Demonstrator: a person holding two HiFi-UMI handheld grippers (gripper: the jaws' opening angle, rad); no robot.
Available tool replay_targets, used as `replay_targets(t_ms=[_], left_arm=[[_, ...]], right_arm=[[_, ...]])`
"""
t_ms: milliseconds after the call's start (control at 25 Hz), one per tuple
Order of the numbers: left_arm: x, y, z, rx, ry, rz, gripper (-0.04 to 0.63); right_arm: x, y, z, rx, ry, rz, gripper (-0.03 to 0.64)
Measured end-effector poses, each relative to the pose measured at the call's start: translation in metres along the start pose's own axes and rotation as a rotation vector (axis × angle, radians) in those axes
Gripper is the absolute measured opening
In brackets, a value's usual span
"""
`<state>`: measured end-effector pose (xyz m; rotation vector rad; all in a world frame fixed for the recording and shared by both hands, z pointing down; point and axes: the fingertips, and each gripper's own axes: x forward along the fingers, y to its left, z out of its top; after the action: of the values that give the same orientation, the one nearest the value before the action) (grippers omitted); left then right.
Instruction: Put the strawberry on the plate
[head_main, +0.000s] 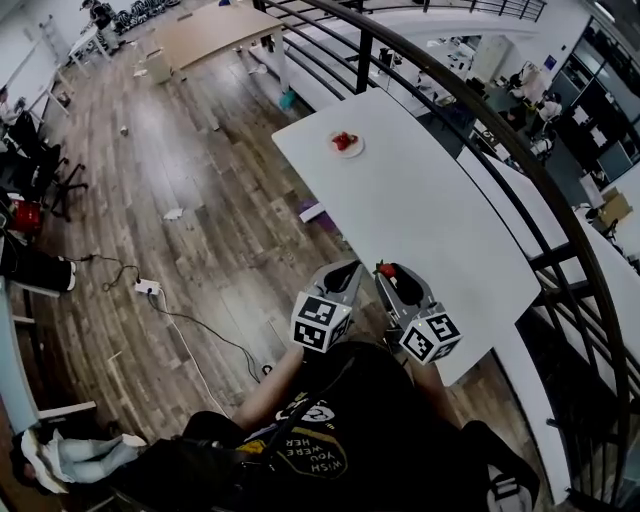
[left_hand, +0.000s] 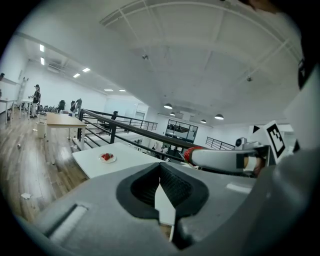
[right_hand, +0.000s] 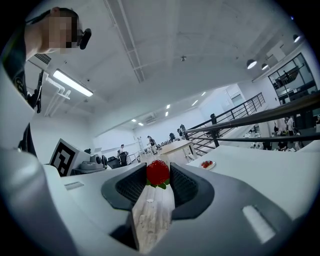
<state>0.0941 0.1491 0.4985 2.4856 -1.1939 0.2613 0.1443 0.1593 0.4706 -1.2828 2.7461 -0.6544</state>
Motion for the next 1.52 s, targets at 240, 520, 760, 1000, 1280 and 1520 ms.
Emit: replay_targets(t_ms=[240, 520, 760, 1000, 1280, 1520], left_arm=[[-0.011, 0.044, -0.003, -0.024, -0.01, 0.044, 0.009], [-0.006, 0.08, 0.003, -0.072, -0.023, 0.07, 0.005], [0.015, 0.092, 0.031, -0.041, -0.043, 0.052, 0.005], [0.047, 0.104, 0.054, -0.042, -0.045, 0.049, 0.005], [0.097, 0.1, 0.063, -0.006, -0.016, 0.031, 0.005], [0.122, 0.091, 0.063, 0.0, 0.017, 0.01, 0.005]], right_arm=[[0.039, 0.005, -0.013, 0.014, 0.041, 0.021, 0.147], [0.088, -0.008, -0.014, -0.008, 0.091, 0.069, 0.147], [0.118, -0.014, 0.02, -0.029, 0.066, 0.117, 0.147], [0.138, -0.033, 0.035, -0.026, 0.068, 0.139, 0.147], [0.142, -0.077, 0.046, -0.003, 0.057, 0.125, 0.147], [0.143, -0.104, 0.054, 0.01, 0.053, 0.108, 0.147]])
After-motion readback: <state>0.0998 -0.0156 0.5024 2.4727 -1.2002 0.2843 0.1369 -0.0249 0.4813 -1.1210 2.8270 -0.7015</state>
